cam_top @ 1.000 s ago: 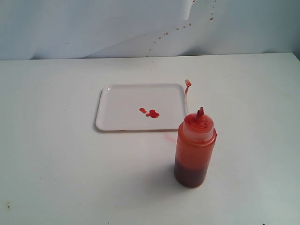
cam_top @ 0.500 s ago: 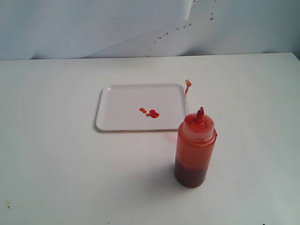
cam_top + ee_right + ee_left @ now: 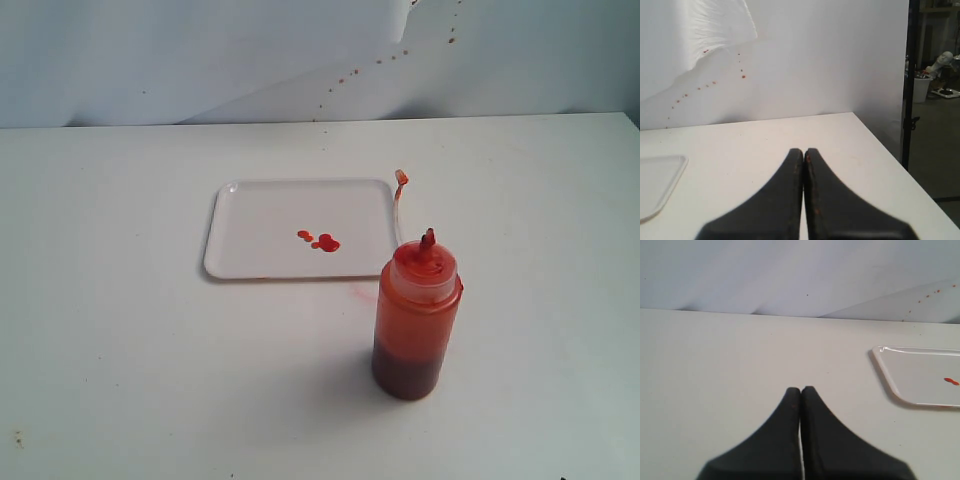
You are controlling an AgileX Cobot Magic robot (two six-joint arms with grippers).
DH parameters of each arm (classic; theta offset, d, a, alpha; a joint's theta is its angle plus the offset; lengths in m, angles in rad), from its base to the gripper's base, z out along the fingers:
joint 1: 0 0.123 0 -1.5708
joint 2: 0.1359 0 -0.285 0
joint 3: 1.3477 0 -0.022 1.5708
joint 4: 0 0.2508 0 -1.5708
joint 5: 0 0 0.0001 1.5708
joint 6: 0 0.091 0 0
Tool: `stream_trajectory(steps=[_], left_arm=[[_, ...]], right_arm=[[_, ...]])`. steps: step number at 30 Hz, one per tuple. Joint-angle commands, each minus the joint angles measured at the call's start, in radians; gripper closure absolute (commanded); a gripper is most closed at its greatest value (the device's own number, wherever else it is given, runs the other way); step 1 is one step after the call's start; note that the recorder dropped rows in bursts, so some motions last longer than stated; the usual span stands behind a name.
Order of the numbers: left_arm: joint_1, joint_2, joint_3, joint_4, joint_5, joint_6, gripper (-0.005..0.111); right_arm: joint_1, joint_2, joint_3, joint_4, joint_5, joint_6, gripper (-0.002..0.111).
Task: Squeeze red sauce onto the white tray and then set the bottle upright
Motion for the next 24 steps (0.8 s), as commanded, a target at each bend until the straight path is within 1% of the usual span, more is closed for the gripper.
stream_trajectory(steps=[1,17,24], left_arm=[[0.002,-0.005,0.005,0.003,-0.006,0.001,0.107],[0.002,-0.005,0.005,0.003,-0.006,-0.003,0.107],[0.002,-0.005,0.005,0.003,-0.006,0.001,0.107]], right_arm=[[-0.006,-0.005,0.005,-0.014,0.04,0.009,0.108],[-0.006,-0.005,0.005,-0.046,0.214,0.0,0.108],[0.061,-0.005,0.005,-0.056,0.215,0.0,0.108]])
